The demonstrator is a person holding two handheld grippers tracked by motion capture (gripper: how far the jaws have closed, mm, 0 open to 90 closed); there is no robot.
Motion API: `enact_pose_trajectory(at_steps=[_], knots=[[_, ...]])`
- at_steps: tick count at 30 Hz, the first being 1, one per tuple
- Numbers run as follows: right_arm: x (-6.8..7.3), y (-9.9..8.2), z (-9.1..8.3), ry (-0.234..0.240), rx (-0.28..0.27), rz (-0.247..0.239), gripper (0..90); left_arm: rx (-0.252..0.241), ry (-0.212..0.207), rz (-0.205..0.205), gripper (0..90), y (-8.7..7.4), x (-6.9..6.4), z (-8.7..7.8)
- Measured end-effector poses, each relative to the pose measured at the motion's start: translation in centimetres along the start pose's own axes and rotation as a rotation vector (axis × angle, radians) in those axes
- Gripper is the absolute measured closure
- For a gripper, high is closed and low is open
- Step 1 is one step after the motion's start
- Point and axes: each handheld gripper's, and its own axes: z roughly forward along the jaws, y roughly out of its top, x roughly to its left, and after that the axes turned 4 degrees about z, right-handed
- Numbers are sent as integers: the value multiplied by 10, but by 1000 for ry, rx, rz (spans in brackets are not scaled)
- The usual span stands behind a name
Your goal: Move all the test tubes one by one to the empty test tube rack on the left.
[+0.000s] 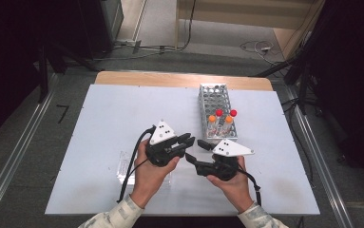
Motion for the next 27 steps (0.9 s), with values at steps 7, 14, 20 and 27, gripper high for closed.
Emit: enact_pose_trajectory(at_steps=[7,14,20,27], knots=[[-2,-4,-10,9,-16,0,270,-42,12,-18,780,8,8,-19],[-11,-9,-15,-4,-6,17,268,-47,32,-8,781,11,11,-39],[-15,-10,-19,-17,-8,23,271,-35,83,12,781,7,17,-62],[-16,-10,-18,-26,-2,22,275,2,93,12,781,-1,20,-62]])
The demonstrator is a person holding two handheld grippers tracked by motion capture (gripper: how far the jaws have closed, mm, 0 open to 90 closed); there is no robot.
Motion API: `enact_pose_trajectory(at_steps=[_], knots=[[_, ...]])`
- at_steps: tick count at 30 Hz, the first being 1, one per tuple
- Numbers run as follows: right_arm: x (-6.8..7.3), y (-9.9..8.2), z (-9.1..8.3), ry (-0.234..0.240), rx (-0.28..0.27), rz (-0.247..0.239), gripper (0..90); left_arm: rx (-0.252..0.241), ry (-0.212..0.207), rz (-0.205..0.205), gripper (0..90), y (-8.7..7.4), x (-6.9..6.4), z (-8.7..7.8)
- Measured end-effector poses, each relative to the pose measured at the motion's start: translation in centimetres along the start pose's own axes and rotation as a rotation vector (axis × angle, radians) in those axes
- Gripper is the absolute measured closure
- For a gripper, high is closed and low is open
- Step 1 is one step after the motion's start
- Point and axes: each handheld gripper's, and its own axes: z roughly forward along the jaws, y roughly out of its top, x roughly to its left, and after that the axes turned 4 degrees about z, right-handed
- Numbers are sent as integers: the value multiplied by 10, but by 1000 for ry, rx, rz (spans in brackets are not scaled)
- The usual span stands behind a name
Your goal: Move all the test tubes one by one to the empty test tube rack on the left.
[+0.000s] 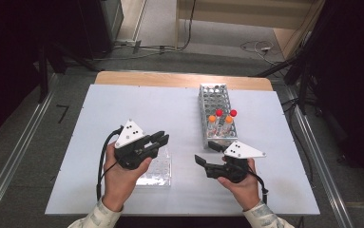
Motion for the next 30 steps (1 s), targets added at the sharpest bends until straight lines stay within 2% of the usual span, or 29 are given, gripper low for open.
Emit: enact_pose_trajectory(at_steps=[11,17,23,30], knots=[[-3,0,-3,-11,-2,6,280,38,39,49,781,-5,-6,3],[-3,0,-3,-13,-1,5,282,68,44,43,780,-16,-6,8],[-3,-1,-3,-15,1,4,282,119,44,44,779,-32,-7,18],[-3,-1,-2,-18,6,3,283,141,44,44,767,-42,-8,24]])
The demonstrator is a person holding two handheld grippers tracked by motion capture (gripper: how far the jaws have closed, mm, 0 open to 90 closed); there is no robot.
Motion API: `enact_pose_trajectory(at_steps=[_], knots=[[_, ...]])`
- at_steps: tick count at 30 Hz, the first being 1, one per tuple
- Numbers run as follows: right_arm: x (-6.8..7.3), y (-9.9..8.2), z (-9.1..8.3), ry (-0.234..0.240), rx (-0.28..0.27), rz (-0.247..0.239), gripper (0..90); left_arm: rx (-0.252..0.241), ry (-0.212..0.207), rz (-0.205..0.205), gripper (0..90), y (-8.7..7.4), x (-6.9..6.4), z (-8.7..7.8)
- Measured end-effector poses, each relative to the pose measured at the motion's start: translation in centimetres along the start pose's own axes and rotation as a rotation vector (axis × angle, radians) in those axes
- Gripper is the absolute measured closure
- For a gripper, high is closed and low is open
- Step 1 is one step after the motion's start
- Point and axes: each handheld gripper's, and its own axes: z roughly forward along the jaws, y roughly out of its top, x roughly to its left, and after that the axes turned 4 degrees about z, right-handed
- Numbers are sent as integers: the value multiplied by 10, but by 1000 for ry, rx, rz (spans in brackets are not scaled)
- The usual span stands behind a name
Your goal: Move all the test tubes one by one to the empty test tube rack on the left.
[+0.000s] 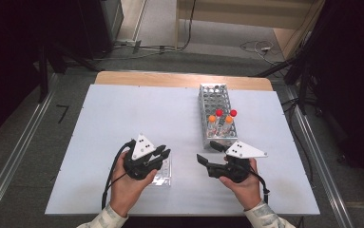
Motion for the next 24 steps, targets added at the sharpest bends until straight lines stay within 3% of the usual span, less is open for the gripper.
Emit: enact_pose_trajectory(at_steps=[8,11,14,15,20,24], knots=[[0,0,0,-5,0,-2,283,-26,-17,-27,668,-2,2,-2],[-2,0,-1,-15,-9,-3,283,-59,-20,-45,569,-2,3,-5],[-4,1,-2,-32,-10,-5,282,-86,-6,-64,493,-1,5,-6],[-6,1,-3,-45,-17,-3,283,-91,0,-71,407,-1,7,-6],[-15,3,-9,-89,-33,1,283,-117,16,-120,281,-3,14,-6],[-22,4,-11,-128,-41,2,285,-128,30,-135,275,-4,18,-8]])
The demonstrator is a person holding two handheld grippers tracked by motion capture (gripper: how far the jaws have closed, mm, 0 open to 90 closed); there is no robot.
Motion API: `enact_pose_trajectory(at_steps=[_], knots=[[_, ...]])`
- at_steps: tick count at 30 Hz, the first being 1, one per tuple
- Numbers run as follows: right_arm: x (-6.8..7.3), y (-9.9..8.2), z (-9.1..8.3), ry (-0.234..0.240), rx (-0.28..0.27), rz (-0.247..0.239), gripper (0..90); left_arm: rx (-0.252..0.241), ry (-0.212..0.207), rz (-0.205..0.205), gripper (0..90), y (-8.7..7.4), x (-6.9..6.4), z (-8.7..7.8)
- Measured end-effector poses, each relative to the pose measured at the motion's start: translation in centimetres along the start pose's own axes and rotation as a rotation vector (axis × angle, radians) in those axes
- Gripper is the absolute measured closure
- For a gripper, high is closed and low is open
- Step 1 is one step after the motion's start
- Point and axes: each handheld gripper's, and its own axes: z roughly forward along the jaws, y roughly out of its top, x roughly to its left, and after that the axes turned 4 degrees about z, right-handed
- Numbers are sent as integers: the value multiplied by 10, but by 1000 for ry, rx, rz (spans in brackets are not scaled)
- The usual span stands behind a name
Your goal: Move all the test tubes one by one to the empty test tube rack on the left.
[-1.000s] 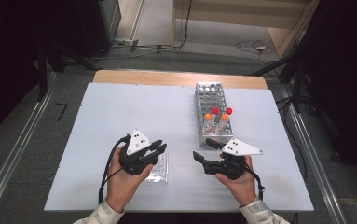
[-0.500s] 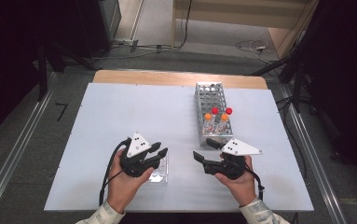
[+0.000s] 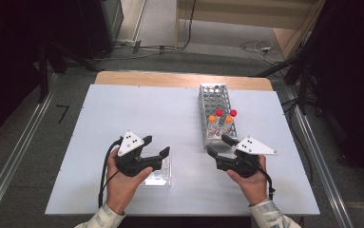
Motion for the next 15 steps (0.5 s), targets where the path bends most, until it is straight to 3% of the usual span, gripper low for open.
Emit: enact_pose_trajectory(at_steps=[6,8,15], knots=[[-13,-1,3,-75,-5,2,322,-2,1,4,265,0,-1,0],[-19,-2,8,-107,-10,5,377,-4,4,5,265,0,-1,0],[-28,-3,24,-142,-1,15,520,-2,7,6,267,0,-2,0]])
